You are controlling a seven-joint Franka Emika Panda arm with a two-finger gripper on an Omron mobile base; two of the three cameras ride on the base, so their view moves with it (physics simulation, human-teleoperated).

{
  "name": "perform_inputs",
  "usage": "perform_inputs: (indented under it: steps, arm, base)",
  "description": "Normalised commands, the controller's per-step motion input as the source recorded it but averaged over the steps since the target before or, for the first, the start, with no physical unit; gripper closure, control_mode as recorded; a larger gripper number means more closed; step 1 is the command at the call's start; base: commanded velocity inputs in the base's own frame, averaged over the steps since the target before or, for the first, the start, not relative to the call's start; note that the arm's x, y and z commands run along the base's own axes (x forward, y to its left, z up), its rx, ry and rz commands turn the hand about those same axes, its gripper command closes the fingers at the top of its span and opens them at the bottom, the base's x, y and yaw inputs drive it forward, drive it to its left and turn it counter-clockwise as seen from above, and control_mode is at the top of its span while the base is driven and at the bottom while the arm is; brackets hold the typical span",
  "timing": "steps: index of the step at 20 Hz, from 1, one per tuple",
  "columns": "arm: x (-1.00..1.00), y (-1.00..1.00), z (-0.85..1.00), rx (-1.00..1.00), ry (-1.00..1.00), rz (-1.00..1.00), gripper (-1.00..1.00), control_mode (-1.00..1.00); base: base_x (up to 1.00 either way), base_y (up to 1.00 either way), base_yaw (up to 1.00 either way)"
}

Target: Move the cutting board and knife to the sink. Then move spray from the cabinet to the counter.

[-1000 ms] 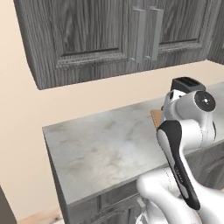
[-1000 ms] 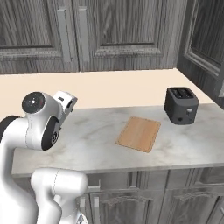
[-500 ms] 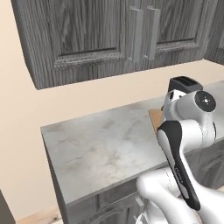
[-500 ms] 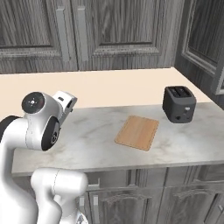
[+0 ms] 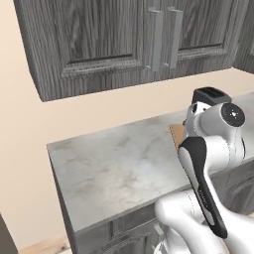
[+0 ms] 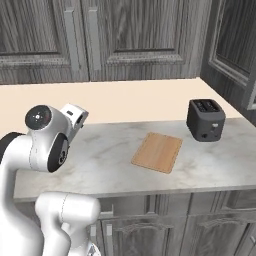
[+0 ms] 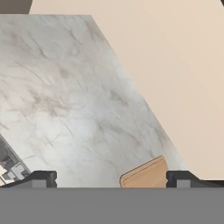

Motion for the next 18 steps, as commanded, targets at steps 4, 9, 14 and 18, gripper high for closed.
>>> perform_inputs:
  steps: [4, 9, 14, 18]
  arm:
    - [0.0, 0.0, 0.0, 0.0, 0.0, 0.0, -1.0, 1.0]
    - [0.0, 0.0, 0.0, 0.0, 0.0, 0.0, -1.0, 1.0]
    - [0.03, -0.05, 0.0, 0.0, 0.0, 0.01, -1.0, -1.0]
    - [0.41, -0.52, -0.08, 0.01, 0.03, 0.0, -1.0, -1.0]
  base:
    - [0.03, 0.0, 0.0]
    - [0.31, -0.35, 0.0]
    - [0.02, -0.06, 0.0]
    - [0.0, 0.0, 0.0]
